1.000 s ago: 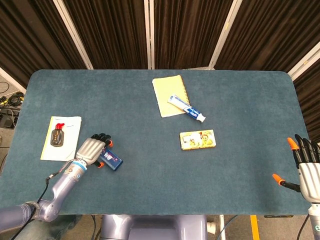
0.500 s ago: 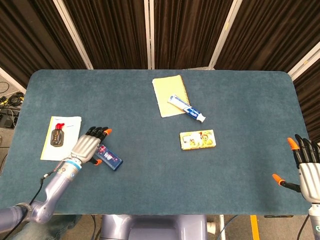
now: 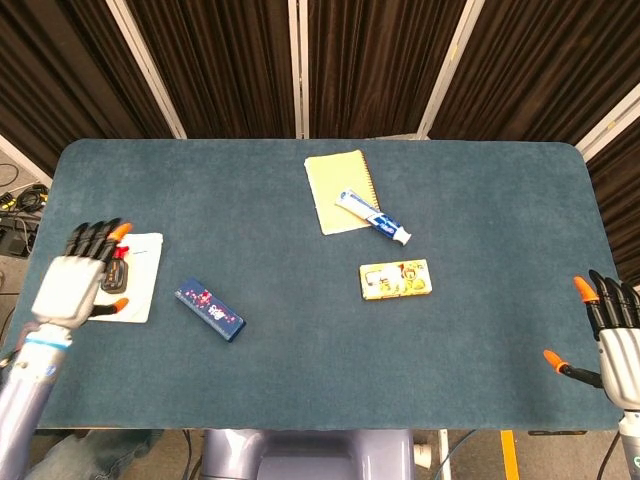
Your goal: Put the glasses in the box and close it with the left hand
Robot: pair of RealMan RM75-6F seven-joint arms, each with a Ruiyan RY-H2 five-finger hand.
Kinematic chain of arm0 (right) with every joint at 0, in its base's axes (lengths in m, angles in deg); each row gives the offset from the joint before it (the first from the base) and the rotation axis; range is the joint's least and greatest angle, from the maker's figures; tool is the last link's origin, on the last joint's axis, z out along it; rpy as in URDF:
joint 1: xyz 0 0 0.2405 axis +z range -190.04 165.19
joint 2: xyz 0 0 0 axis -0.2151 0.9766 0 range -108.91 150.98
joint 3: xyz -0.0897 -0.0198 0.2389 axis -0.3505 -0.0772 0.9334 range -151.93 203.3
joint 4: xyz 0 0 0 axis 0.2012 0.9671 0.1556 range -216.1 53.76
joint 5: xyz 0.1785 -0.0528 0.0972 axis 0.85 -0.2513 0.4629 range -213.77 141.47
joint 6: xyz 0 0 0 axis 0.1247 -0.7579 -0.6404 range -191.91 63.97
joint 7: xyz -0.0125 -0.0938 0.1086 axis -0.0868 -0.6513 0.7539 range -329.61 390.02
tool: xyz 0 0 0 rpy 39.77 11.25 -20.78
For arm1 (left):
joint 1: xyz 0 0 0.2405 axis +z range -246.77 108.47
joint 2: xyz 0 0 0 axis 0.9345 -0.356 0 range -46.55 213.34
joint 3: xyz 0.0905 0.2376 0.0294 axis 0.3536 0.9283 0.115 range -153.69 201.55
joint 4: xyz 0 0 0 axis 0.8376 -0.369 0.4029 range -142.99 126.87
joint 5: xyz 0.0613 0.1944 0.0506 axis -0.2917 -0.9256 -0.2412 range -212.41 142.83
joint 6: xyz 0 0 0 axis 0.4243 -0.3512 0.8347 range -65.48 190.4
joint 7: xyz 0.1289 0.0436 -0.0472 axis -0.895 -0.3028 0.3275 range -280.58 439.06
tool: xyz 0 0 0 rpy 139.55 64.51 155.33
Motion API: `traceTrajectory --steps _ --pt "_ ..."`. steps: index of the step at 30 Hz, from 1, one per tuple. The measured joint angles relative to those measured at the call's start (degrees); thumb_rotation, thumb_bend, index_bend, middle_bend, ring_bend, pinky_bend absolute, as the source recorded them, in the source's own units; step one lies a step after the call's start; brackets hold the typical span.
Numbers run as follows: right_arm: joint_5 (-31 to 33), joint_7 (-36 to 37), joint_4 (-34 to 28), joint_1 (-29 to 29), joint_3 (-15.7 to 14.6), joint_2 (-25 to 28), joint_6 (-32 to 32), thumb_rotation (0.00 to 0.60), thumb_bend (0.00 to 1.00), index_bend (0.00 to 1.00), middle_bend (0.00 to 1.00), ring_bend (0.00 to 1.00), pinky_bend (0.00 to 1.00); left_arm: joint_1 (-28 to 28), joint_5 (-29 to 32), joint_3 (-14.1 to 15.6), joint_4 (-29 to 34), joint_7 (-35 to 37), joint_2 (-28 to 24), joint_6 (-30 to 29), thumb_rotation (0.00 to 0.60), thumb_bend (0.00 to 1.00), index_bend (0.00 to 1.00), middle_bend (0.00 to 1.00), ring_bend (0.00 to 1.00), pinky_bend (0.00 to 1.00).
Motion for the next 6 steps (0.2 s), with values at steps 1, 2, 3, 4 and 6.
traceTrajectory --steps 1,2,3,4,6 --pt "-0.12 0.05 -0.05 -0.04 -0.03 0.04 -0.12 0.600 0.00 0.00 0.00 0.00 0.00 1.36 -0.73 0.44 0.49 0.31 -0.73 -1.56 0.600 0.00 0.00 0.00 0.00 0.00" --pt "-0.34 0.11 -0.12 -0.10 -0.07 0.08 -0.30 0.600 0.00 0.00 0.00 0.00 0.00 2.69 -1.40 0.93 0.88 0.64 -1.41 -3.02 0.600 0.00 0.00 0.00 0.00 0.00" --pt "-0.56 0.14 -0.17 -0.16 -0.12 0.11 -0.46 0.600 0.00 0.00 0.00 0.00 0.00 4.48 -2.10 1.61 1.19 1.17 -2.12 -4.88 0.600 0.00 0.00 0.00 0.00 0.00" --pt "-0.85 0.18 -0.22 -0.22 -0.19 0.14 -0.65 0.600 0.00 0.00 0.00 0.00 0.00 5.87 -2.43 2.17 1.30 1.74 -2.59 -6.20 0.600 0.00 0.00 0.00 0.00 0.00" --pt "-1.39 0.26 -0.27 -0.42 -0.37 0.21 -1.10 0.600 0.00 0.00 0.00 0.00 0.00 8.72 -3.30 3.36 1.16 3.72 -3.45 -8.45 0.600 0.00 0.00 0.00 0.00 0.00"
